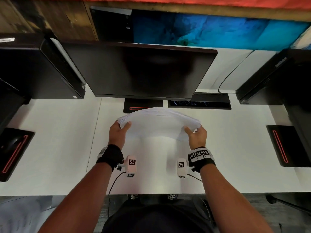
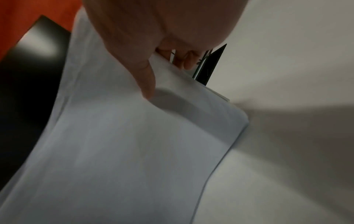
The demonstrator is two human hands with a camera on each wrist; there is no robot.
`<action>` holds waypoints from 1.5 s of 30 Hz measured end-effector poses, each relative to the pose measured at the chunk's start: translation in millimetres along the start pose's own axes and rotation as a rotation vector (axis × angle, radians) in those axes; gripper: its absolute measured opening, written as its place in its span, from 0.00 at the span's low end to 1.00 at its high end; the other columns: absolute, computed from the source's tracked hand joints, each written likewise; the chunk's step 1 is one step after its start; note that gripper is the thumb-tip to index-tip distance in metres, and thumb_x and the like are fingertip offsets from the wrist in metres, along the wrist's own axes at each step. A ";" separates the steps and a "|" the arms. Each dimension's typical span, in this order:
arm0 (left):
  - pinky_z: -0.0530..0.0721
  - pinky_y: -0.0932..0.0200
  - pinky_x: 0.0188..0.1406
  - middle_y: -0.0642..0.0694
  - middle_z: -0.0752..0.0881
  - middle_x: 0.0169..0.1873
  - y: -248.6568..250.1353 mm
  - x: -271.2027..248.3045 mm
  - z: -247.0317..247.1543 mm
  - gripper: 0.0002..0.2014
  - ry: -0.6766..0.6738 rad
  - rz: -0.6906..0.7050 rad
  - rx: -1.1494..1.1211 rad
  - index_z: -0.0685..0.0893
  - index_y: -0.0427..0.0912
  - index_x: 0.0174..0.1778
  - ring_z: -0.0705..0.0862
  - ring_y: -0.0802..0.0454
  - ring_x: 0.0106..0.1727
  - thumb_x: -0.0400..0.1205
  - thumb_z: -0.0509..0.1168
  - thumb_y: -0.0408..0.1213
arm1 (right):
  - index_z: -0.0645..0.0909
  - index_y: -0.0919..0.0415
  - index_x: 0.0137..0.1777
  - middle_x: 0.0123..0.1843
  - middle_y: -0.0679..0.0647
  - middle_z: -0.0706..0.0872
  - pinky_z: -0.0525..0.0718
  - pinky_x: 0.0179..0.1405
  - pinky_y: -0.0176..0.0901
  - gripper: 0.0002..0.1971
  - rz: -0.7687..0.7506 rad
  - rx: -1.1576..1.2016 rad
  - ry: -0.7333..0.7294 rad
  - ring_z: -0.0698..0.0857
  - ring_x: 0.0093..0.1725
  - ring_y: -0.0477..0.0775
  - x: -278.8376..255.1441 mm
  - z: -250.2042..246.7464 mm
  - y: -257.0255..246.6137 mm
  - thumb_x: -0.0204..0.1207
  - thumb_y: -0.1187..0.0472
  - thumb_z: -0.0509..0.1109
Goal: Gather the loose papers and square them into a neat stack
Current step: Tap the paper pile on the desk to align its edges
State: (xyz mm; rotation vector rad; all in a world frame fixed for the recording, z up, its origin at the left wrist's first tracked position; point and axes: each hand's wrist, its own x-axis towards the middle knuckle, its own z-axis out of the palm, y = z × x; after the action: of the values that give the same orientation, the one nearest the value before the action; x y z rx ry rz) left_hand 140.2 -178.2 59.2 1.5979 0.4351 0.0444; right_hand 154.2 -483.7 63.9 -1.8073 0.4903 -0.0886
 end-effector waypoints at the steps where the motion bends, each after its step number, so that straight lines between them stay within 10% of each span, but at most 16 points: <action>1: 0.87 0.46 0.68 0.49 0.92 0.60 0.0 -2.2 1.2 0.14 0.009 0.004 0.002 0.89 0.52 0.64 0.90 0.48 0.64 0.82 0.72 0.43 | 0.87 0.58 0.60 0.51 0.52 0.91 0.88 0.58 0.52 0.13 0.006 0.011 0.021 0.89 0.50 0.52 -1.1 3.0 1.0 0.77 0.66 0.78; 6: 0.83 0.64 0.65 0.52 0.90 0.61 0.0 -25.4 16.7 0.14 0.047 0.067 0.020 0.85 0.46 0.70 0.88 0.59 0.64 0.88 0.67 0.40 | 0.86 0.48 0.57 0.55 0.56 0.89 0.87 0.63 0.53 0.07 -0.049 0.073 0.084 0.88 0.57 0.58 -25.9 27.0 4.9 0.81 0.53 0.73; 13: 0.85 0.51 0.67 0.50 0.90 0.58 -16.4 -33.8 17.7 0.18 0.115 0.020 0.059 0.84 0.51 0.63 0.89 0.49 0.60 0.80 0.74 0.30 | 0.78 0.55 0.67 0.62 0.55 0.87 0.79 0.52 0.17 0.21 0.039 0.085 0.069 0.83 0.49 0.21 -36.9 29.2 13.1 0.78 0.74 0.73; 19: 0.87 0.66 0.54 0.50 0.88 0.53 -7.9 -19.3 5.0 0.26 0.052 -0.027 -0.009 0.81 0.51 0.60 0.88 0.53 0.55 0.74 0.75 0.19 | 0.71 0.51 0.75 0.70 0.55 0.82 0.82 0.70 0.48 0.33 0.103 0.119 -0.006 0.83 0.65 0.51 -15.7 9.7 9.2 0.73 0.69 0.79; 24: 0.86 0.63 0.54 0.46 0.89 0.55 -8.0 -6.7 -4.1 0.25 -0.012 -0.071 -0.041 0.83 0.46 0.65 0.88 0.51 0.57 0.75 0.76 0.22 | 0.75 0.55 0.75 0.70 0.55 0.84 0.81 0.74 0.56 0.27 0.064 0.274 -0.048 0.84 0.67 0.51 -6.8 1.0 -4.6 0.77 0.50 0.74; 32: 0.89 0.47 0.61 0.42 0.93 0.56 -13.9 -7.2 -3.3 0.23 -0.083 -0.131 -0.006 0.86 0.43 0.66 0.92 0.44 0.57 0.75 0.78 0.27 | 0.68 0.43 0.77 0.73 0.52 0.79 0.80 0.75 0.58 0.37 0.052 0.305 0.067 0.81 0.71 0.56 -6.7 13.6 -20.1 0.72 0.30 0.72; 45: 0.84 0.68 0.54 0.45 0.90 0.56 -15.0 -12.0 -8.2 0.21 -0.097 -0.059 0.036 0.84 0.40 0.66 0.88 0.55 0.56 0.78 0.75 0.24 | 0.73 0.47 0.74 0.62 0.55 0.84 0.77 0.60 0.39 0.20 0.046 0.237 0.149 0.84 0.62 0.56 2.7 13.8 -18.2 0.86 0.45 0.66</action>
State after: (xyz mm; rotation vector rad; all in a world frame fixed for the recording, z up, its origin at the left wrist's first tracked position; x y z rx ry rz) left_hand 123.0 -173.9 48.2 1.6141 0.4098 -0.0859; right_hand 166.0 -468.4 76.3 -1.5635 0.6014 -0.2416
